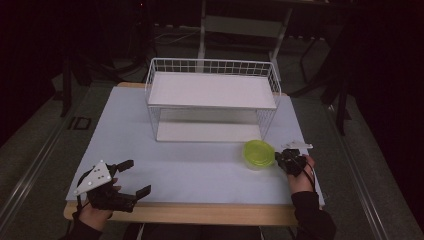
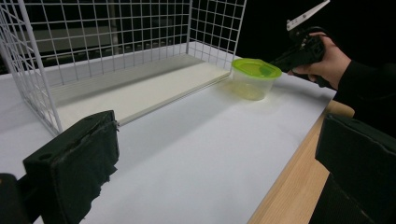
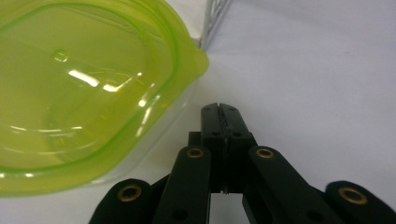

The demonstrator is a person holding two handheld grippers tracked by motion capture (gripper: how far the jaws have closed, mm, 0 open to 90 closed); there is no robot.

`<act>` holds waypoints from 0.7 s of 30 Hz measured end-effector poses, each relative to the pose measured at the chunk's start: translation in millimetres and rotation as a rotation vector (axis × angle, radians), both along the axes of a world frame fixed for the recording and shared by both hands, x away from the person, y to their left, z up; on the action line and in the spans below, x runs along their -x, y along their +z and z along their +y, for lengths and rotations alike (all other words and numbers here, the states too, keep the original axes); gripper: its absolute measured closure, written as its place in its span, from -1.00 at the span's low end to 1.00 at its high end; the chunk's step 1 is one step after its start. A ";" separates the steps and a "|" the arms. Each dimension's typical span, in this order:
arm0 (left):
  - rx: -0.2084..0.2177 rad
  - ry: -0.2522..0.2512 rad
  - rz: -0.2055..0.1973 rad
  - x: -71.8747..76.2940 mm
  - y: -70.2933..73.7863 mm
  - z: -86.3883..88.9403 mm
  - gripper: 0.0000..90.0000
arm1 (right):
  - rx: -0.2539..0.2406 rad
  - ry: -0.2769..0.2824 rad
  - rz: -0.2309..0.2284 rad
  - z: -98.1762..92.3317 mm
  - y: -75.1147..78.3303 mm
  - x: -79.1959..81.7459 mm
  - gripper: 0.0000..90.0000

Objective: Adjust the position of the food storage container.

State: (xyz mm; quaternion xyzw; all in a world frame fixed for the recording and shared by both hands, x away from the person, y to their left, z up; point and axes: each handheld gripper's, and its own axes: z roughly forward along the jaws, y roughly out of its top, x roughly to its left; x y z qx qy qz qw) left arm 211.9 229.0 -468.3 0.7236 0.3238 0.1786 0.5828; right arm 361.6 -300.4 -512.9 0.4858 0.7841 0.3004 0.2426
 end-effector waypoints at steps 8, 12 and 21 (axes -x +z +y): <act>-0.001 0.001 0.001 -0.2 -0.1 0.3 -0.99 | -0.048 0.025 0.026 8.1 -3.1 -2.8 1.00; -0.005 0.001 -0.001 0.0 0.0 -0.3 -0.99 | -0.071 0.040 0.028 12.9 -2.3 -4.4 1.00; -0.006 0.001 0.000 0.1 -0.1 -0.4 -0.99 | -0.065 0.088 0.027 33.5 -1.7 -6.5 1.00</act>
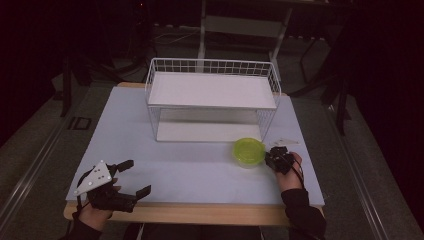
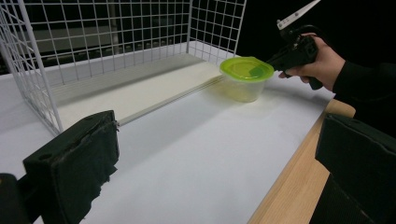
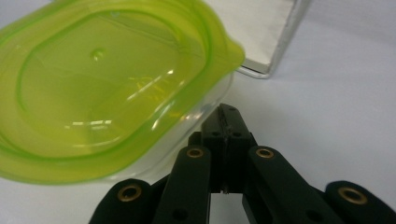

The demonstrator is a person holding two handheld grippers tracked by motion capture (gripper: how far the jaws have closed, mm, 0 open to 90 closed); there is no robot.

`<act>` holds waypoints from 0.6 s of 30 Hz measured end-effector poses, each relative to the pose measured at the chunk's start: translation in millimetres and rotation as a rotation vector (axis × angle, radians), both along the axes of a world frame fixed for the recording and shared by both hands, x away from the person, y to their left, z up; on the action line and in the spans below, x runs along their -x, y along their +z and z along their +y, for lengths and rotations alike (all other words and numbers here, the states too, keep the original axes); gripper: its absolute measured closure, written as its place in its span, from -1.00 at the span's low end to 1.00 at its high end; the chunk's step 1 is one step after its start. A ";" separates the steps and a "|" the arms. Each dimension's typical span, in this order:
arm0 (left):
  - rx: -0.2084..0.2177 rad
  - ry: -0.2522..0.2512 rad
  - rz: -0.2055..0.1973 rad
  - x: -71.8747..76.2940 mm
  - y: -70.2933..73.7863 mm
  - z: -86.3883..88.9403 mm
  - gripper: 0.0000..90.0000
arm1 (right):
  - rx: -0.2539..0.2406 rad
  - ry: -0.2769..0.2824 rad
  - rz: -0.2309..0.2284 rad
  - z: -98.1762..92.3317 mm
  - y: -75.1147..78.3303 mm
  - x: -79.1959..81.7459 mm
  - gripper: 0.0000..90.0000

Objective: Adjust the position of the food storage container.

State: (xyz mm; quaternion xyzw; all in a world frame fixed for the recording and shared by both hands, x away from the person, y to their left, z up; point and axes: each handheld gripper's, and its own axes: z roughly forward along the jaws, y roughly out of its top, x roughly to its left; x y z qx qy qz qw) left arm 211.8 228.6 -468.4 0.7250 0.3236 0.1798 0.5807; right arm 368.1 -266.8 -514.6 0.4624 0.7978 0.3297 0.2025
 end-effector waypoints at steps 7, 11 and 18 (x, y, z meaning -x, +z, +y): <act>0.002 0.000 0.000 0.0 0.1 0.6 -0.99 | 0.005 0.036 0.008 13.5 -1.5 1.0 1.00; -0.003 -0.001 -0.003 0.5 0.4 0.2 -0.99 | -0.007 0.070 0.013 22.6 -2.1 4.6 1.00; -0.004 -0.002 -0.001 0.3 0.2 -0.3 -0.99 | -0.017 0.107 0.026 32.6 -3.6 11.2 1.00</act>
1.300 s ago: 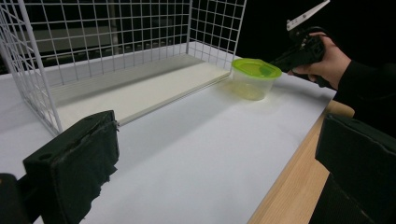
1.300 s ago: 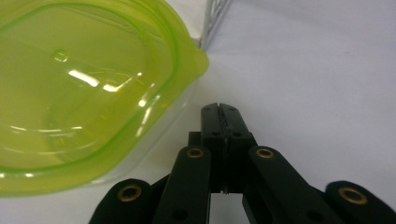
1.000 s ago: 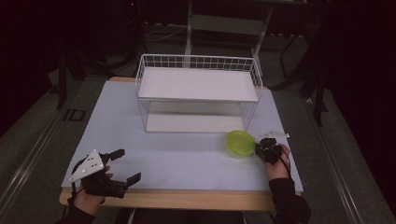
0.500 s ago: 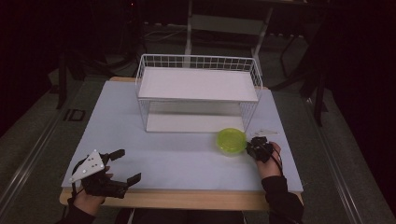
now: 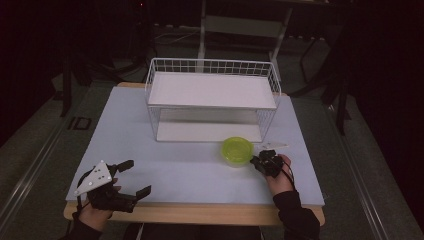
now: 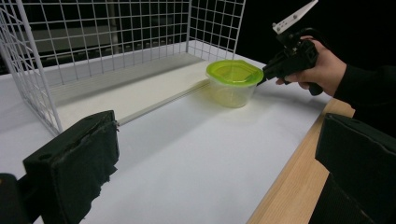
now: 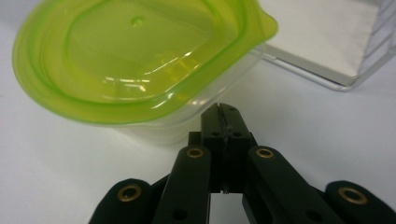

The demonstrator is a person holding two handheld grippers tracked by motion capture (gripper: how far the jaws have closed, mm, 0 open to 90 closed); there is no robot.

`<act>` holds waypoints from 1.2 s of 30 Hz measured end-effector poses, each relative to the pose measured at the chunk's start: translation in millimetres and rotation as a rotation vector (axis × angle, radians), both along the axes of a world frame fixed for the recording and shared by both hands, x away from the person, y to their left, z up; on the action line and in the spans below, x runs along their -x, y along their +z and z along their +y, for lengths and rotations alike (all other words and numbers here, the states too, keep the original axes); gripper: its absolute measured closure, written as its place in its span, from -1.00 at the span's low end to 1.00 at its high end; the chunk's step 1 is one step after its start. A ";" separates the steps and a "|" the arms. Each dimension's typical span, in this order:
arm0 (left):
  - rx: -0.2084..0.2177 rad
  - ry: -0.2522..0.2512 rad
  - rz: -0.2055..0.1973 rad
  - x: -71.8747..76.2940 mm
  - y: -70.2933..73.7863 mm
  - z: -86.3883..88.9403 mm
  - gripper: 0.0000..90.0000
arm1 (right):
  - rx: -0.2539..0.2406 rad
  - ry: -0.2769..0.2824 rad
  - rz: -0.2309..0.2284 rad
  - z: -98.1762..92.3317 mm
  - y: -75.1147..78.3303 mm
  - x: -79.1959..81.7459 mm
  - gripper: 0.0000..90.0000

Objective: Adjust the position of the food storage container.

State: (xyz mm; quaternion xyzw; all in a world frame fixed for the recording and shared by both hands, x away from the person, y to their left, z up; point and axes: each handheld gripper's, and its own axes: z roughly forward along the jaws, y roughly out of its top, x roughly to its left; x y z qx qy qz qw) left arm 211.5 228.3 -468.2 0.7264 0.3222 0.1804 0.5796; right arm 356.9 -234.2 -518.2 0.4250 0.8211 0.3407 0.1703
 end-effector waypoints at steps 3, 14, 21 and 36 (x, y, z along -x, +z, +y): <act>-0.002 0.000 -0.001 0.2 0.1 -0.1 -0.99 | 0.005 0.001 0.010 2.0 -1.5 0.9 1.00; -0.004 0.000 0.001 -0.2 -0.3 -0.5 -0.99 | 0.029 -0.072 -0.017 -7.7 -2.0 -16.5 1.00; -0.002 -0.002 0.004 -0.5 -0.5 0.2 -0.99 | -0.010 -0.039 -0.002 0.8 -3.9 -25.1 1.00; -0.003 -0.006 0.003 0.0 -0.3 -0.3 -0.99 | -0.015 0.080 0.015 49.1 -8.4 -21.5 0.99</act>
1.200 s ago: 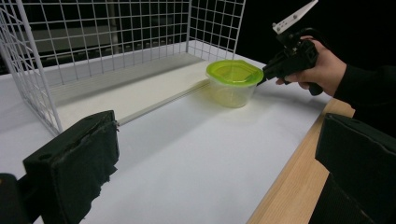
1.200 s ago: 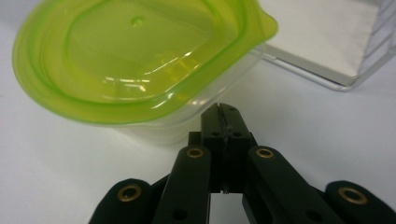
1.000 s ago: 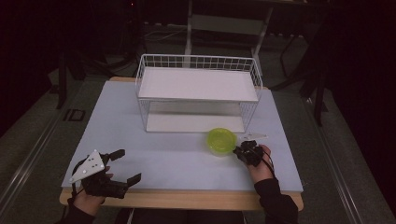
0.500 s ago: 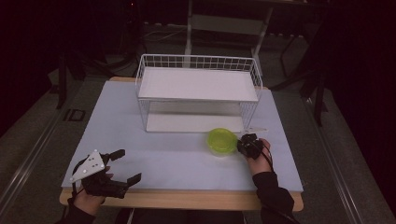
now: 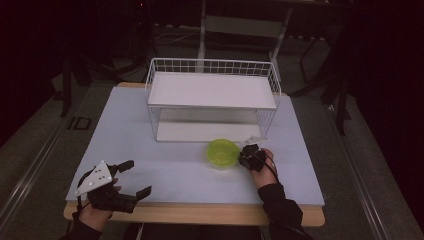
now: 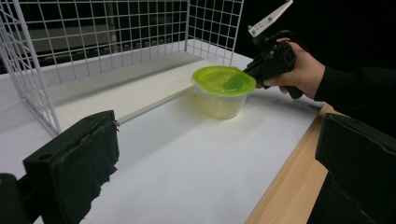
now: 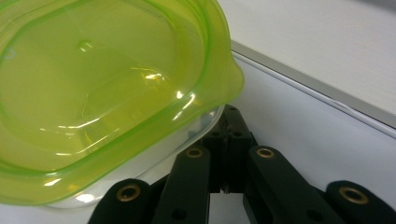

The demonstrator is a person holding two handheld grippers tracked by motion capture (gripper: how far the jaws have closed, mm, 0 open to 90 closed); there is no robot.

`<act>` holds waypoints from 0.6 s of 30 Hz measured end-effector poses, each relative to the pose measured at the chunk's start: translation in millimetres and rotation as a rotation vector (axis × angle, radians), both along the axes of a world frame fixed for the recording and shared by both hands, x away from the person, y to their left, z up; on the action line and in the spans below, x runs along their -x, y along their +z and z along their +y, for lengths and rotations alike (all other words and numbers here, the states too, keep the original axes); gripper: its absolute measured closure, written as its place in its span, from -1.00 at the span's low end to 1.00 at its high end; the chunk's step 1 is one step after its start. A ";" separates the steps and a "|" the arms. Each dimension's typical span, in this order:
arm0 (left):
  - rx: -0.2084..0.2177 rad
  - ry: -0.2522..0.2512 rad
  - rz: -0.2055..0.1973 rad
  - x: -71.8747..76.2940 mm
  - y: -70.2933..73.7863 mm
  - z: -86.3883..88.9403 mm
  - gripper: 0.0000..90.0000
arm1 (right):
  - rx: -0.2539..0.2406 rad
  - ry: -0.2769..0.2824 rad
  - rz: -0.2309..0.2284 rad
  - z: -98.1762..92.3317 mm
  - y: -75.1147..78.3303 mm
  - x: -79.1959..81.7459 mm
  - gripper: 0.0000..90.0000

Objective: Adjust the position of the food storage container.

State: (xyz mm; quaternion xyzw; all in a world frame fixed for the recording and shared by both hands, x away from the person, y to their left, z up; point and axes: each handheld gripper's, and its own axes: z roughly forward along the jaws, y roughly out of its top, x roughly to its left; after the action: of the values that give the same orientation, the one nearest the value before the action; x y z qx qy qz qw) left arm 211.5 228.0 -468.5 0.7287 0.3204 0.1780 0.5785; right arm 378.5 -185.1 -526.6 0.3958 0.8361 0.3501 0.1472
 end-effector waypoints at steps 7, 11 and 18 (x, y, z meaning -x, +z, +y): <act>0.001 -0.001 -0.001 0.2 0.1 0.0 -0.99 | -0.016 0.066 0.013 27.8 -3.4 2.4 0.97; 0.001 -0.003 0.000 0.2 0.1 0.1 -0.99 | -0.040 0.107 0.025 46.6 -5.7 3.0 0.96; 0.000 -0.005 -0.001 0.3 0.1 0.0 -0.99 | -0.017 0.090 0.025 45.5 -2.5 5.2 0.92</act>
State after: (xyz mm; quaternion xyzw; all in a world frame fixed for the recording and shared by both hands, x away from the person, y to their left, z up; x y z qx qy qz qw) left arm 211.2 228.0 -468.4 0.7294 0.3182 0.1770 0.5791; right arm 373.3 -139.7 -529.1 0.3634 0.8518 0.3586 0.1175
